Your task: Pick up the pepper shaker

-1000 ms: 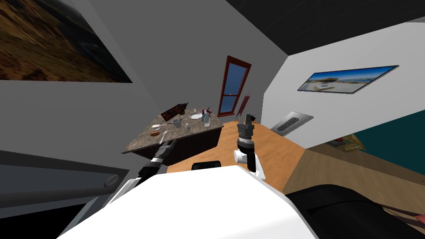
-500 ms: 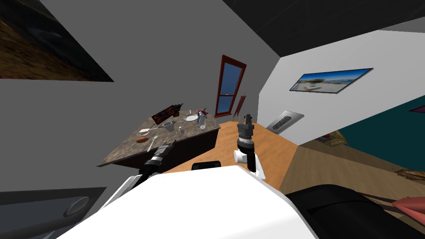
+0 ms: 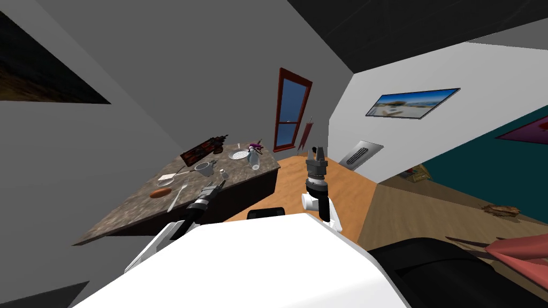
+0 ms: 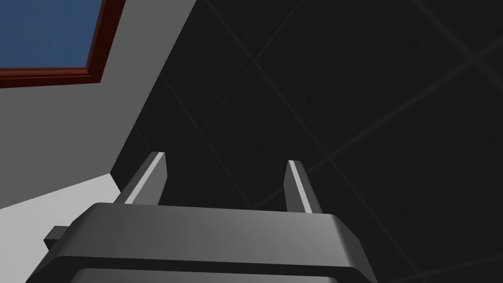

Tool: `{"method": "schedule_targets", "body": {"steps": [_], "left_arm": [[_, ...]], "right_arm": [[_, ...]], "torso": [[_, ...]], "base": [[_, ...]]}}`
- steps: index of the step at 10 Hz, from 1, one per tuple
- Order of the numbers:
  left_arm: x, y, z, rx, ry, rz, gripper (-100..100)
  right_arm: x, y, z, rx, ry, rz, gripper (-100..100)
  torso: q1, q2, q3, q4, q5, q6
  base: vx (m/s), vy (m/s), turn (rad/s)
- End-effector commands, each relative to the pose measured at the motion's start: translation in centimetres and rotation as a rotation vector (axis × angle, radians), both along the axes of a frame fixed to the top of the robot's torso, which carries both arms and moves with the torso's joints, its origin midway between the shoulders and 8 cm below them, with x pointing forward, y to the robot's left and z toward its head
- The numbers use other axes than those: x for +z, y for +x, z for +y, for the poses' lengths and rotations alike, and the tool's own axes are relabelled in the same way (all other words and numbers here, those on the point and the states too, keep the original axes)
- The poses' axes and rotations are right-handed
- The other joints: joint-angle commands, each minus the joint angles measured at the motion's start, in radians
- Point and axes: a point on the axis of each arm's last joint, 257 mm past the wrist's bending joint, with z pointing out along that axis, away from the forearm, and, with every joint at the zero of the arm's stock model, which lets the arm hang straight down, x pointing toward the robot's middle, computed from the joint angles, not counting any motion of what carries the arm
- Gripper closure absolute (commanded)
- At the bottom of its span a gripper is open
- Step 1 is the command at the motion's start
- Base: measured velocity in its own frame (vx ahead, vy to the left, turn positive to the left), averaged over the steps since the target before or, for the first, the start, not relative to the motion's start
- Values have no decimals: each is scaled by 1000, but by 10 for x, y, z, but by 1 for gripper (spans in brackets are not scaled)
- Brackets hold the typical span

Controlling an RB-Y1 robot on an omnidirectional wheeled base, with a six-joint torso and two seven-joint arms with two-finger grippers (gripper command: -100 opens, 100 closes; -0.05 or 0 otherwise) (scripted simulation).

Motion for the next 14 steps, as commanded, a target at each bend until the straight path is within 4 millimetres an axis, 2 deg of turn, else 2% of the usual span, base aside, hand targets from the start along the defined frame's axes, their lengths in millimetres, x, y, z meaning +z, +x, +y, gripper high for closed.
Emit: {"method": "schedule_targets", "body": {"steps": [1, 2, 3, 4, 5, 6, 10, 12, 14], "left_arm": [[-5, 6, 9, 16, 29, 13, -100], [-5, 7, 14, 21, 39, 17, -100], [-5, 7, 9, 17, 32, 13, -100], [-5, 7, 10, 18, 34, 14, 0], [-5, 7, 10, 18, 33, 14, -100], [-5, 7, 10, 18, 33, 14, 100], [-5, 7, 10, 18, 33, 14, 100], [-6, 2, 16, 37, 2, 17, -100], [-8, -5, 24, 63, -44, 23, -100]], "right_arm": [[0, 0, 0, 0, 0, 0, 0], [0, 0, 0, 0, 0, 0, 0], [0, 0, 0, 0, 0, 0, 0], [0, 0, 0, 0, 0, 0, 0], [0, 0, 0, 0, 0, 0, 0], [0, 0, 0, 0, 0, 0, 0], [0, 0, 0, 0, 0, 0, 0], [0, 0, 0, 0, 0, 0, 0], [0, 0, 0, 0, 0, 0, 0]], "torso": [[0, 0, 0, 0, 0, 0], [0, -1, -1, 0, 0, 0], [1, -1, -1, 0, 0, 0], [2, 3, 2, 0, 0, -1], [3, 6, 3, 1, 1, -1], [3, 7, 4, 1, 1, -1], [3, 8, 5, 2, 1, -1], [3, 8, 5, 2, 1, -1], [3, 15, 9, 3, 1, -1]], "base": [[140, -56, -98], [125, -28, -42], [51, -7, -5], [11, -2, 1], [5, -1, 0], [0, 0, 0], [0, 0, 0], [-33, 0, -3], [-131, -18, -14]]}}
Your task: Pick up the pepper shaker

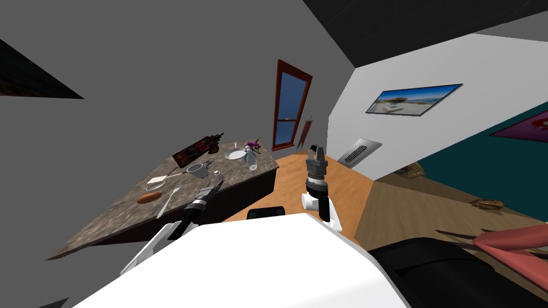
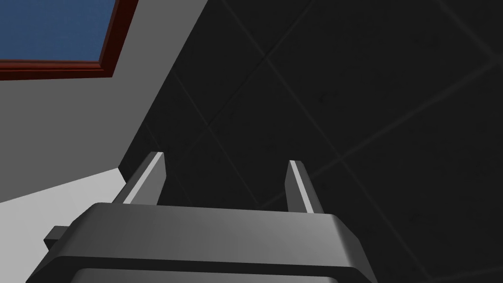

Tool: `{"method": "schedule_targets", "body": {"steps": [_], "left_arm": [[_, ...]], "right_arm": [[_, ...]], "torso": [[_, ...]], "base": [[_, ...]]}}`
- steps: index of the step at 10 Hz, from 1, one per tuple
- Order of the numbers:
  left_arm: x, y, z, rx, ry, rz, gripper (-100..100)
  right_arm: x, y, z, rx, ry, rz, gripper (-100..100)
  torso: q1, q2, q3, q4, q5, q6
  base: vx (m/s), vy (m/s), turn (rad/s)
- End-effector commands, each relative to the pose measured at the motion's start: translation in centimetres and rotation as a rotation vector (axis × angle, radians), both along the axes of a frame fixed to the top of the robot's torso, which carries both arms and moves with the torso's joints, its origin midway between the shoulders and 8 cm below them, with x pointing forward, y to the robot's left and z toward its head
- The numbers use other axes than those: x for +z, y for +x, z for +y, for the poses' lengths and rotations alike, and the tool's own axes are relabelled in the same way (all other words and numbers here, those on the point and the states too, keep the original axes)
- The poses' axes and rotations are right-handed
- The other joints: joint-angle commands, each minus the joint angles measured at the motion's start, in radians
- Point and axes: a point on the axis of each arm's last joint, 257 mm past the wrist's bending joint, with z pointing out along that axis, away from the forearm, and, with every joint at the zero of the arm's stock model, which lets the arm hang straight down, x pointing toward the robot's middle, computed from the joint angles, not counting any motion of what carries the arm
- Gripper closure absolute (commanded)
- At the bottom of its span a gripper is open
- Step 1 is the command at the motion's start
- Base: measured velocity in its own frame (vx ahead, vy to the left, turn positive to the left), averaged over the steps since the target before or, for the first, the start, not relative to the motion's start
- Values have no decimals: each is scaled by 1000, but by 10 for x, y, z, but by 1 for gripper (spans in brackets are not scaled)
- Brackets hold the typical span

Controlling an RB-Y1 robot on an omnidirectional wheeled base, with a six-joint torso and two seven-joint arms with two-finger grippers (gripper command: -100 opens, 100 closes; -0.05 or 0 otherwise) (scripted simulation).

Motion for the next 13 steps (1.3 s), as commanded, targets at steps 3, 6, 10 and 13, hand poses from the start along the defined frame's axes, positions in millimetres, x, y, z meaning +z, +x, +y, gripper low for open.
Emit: {"method": "schedule_targets", "body": {"steps": [3, 6, 10, 13], "left_arm": [[-4, -10, 11, 38, -69, 7, -100], [-4, -16, 22, 75, -135, 11, -100], [3, -12, 35, 100, -174, 26, -100], [15, -3, 37, 71, -117, 46, -100]], "right_arm": [[0, 0, 0, 0, 0, 0, 0], [0, 0, 0, 0, 0, 0, 0], [0, 0, 0, 0, 0, 0, 0], [0, 0, 0, 0, 0, 0, 0]], "torso": [[1, 0, 0, 0, 0, 0], [0, 0, 0, 0, 0, 0], [1, -4, -2, -1, 0, 0], [4, -15, -8, -3, 1, 0]], "base": [[-124, -16, -17], [-130, -29, -32], [-67, -9, -81], [93, 33, -70]]}}
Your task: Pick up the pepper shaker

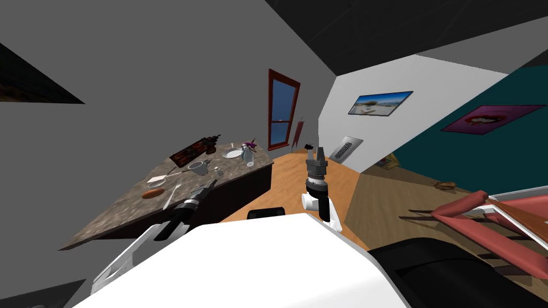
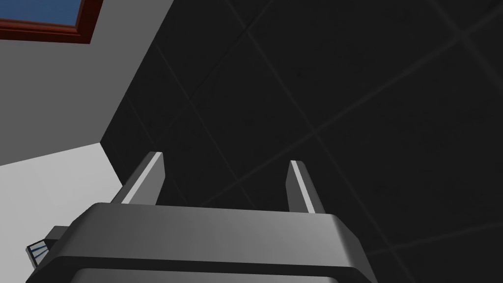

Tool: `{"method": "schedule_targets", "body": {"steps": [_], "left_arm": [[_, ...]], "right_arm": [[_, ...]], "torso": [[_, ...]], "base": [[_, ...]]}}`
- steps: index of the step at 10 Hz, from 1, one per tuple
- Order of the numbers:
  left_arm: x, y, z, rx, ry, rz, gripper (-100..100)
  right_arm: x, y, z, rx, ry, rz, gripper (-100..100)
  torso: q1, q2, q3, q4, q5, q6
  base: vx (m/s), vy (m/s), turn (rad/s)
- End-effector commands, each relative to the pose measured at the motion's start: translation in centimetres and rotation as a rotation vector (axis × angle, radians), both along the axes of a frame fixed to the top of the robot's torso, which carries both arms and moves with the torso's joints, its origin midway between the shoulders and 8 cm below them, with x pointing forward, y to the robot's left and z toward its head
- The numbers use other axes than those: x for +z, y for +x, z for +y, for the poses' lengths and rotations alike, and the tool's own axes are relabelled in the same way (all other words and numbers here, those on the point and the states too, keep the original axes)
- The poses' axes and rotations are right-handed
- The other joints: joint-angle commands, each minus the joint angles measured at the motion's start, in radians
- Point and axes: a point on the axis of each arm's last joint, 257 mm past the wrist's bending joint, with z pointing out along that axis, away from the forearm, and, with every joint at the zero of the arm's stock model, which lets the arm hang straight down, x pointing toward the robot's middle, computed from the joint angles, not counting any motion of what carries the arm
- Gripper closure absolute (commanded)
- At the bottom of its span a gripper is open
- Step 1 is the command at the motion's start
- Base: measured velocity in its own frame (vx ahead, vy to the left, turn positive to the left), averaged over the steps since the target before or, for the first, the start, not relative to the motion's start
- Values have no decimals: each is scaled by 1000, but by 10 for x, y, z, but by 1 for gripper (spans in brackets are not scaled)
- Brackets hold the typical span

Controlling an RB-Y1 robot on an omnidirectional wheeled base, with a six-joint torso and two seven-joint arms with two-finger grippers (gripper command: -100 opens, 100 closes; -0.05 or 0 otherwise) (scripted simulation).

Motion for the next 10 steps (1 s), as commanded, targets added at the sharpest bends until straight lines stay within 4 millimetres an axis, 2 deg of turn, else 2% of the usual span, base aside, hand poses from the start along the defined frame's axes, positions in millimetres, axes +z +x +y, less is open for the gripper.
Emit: {"method": "schedule_targets", "body": {"steps": [1, 4, 6, 7, 8, 9, 10], "left_arm": [[5, 3, -1, -23, 41, 14, -100], [11, 6, -1, -53, 100, 31, -100], [12, 7, 0, -56, 110, 33, -100], [12, 7, 0, -56, 111, 34, 0], [12, 7, 0, -56, 111, 33, -100], [12, 7, 0, -57, 111, 33, 100], [12, 7, 0, -57, 111, 33, 100]], "right_arm": [[0, 0, 0, 0, 0, 0, 0], [0, 0, 0, 0, 0, 0, 0], [0, 0, 0, 0, 0, 0, 0], [0, 0, 0, 0, 0, 0, 0], [0, 0, 0, 0, 0, 0, 0], [0, 0, 0, 0, 0, 0, 0], [0, 0, 0, 0, 0, 0, 0]], "torso": [[0, 0, 0, 0, 0, 0], [-2, -4, -2, -1, 0, 0], [0, -1, -1, 0, 0, 0], [-1, 3, 1, 0, 0, 0], [-1, 6, 3, 1, 0, 0], [-2, 8, 4, 1, 0, 0], [-2, 8, 5, 2, 0, 0]], "base": [[159, -13, -13], [173, 0, 1], [99, 21, 6], [12, 2, -1], [6, 1, 0], [0, 0, 0], [0, 0, 0]]}}
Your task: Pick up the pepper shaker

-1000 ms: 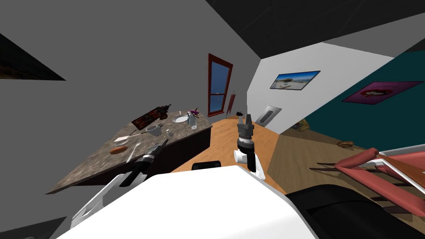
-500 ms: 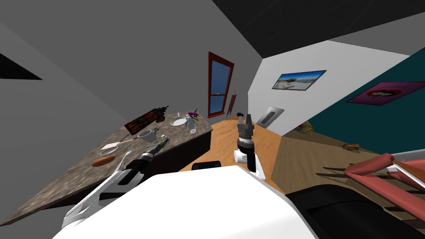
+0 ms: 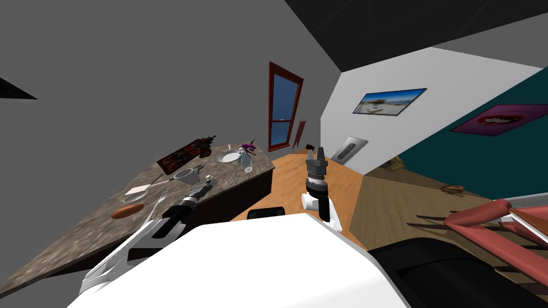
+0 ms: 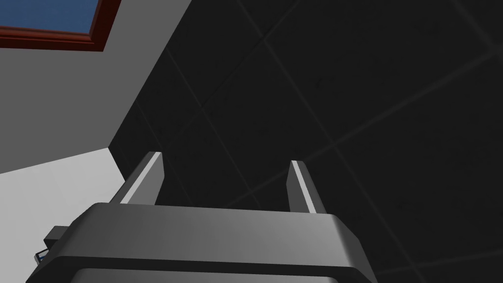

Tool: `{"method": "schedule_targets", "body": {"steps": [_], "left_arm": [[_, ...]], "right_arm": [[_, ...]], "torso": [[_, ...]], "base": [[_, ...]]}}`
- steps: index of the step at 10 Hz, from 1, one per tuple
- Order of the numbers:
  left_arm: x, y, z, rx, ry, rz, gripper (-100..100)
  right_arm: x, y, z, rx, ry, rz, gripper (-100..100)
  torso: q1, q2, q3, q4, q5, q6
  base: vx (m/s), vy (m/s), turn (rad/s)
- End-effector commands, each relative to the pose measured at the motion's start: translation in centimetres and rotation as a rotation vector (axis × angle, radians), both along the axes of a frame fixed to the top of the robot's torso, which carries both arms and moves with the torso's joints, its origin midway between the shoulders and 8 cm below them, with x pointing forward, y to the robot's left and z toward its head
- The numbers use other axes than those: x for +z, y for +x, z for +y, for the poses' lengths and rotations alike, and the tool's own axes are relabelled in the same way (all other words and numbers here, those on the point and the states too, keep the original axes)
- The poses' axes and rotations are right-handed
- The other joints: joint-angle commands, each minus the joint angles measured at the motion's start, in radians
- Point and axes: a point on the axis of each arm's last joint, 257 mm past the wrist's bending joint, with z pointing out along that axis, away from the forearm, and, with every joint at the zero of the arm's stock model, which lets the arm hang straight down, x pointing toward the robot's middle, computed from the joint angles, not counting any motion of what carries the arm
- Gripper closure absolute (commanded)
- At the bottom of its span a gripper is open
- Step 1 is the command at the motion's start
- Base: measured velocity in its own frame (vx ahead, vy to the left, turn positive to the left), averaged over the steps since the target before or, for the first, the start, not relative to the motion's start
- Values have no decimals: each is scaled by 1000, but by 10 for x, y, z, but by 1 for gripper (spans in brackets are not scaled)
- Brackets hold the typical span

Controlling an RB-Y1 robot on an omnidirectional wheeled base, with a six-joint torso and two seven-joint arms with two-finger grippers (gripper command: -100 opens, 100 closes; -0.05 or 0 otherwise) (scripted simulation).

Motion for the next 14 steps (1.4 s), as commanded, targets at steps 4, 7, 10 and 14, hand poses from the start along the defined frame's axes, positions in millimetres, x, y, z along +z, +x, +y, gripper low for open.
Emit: {"method": "schedule_targets", "body": {"steps": [4, 7, 10, 14], "left_arm": [[0, 0, 0, 0, 0, 0, 0], [-4, 8, -34, -39, -30, -24, -100], [-10, 13, -59, -63, -43, -36, -100], [-21, 10, -32, -12, -6, -6, -100]], "right_arm": [[0, 0, 0, 0, 0, 0, 0], [0, 0, 0, 0, 0, 0, 0], [0, 0, 0, 0, 0, 0, 0], [0, 0, 0, 0, 0, 0, 0]], "torso": [[0, 0, 0, 0, 0, 0], [8, 11, 6, 2, 2, 0], [6, 14, 8, 3, 1, 0], [-5, 1, 1, 1, -1, 0]], "base": [[0, 0, 0], [-179, 112, 57], [-199, 83, 43], [-31, -52, -3]]}}
